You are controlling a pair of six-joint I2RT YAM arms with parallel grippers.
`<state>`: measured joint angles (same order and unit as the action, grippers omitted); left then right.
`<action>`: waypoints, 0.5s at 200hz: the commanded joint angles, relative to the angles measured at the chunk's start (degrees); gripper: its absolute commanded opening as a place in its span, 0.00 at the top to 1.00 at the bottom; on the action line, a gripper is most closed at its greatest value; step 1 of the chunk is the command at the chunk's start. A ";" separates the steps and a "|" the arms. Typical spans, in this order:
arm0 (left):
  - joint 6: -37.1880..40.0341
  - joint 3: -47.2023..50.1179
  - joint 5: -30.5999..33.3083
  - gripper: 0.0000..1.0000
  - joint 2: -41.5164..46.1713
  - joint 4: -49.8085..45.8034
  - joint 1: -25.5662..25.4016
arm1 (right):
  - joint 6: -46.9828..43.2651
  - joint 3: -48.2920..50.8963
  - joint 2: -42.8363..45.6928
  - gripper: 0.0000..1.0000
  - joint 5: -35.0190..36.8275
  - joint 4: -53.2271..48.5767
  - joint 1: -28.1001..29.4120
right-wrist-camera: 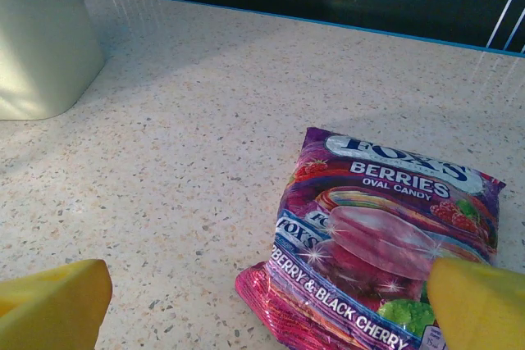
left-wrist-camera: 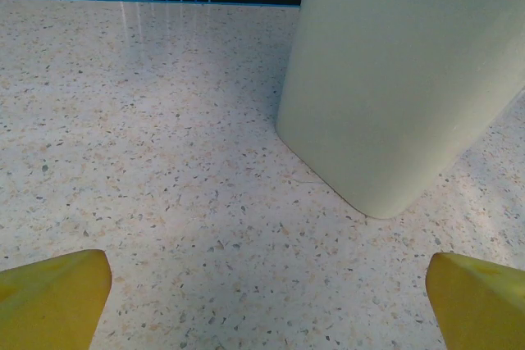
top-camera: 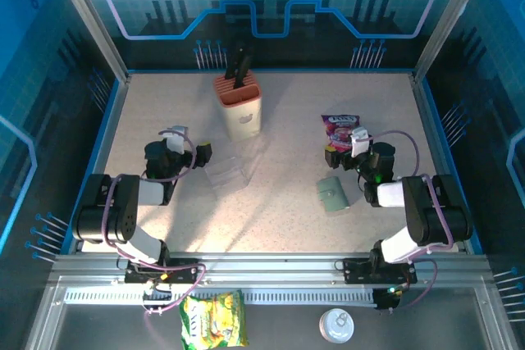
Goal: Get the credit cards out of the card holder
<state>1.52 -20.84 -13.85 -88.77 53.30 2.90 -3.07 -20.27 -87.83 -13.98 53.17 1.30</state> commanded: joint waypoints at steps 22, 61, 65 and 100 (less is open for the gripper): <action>0.84 0.39 -1.62 0.01 -0.24 2.60 0.36 | -0.44 -0.40 -0.15 0.00 0.49 1.64 -0.47; 0.85 0.47 -1.62 0.01 -0.22 2.69 0.42 | -0.01 -0.91 -0.28 0.00 1.46 0.60 -0.48; 0.85 0.53 -1.58 0.01 -0.22 2.69 0.36 | -0.01 -0.89 -0.32 0.00 1.50 0.55 -0.47; 0.85 0.47 -1.62 0.01 -0.17 2.69 0.36 | 0.05 -1.08 -0.30 0.00 1.45 0.45 -0.50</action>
<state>1.54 -20.84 -13.85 -88.77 53.49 2.90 -3.03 -20.27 -87.83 -13.50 53.17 1.30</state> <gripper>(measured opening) 0.992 0.996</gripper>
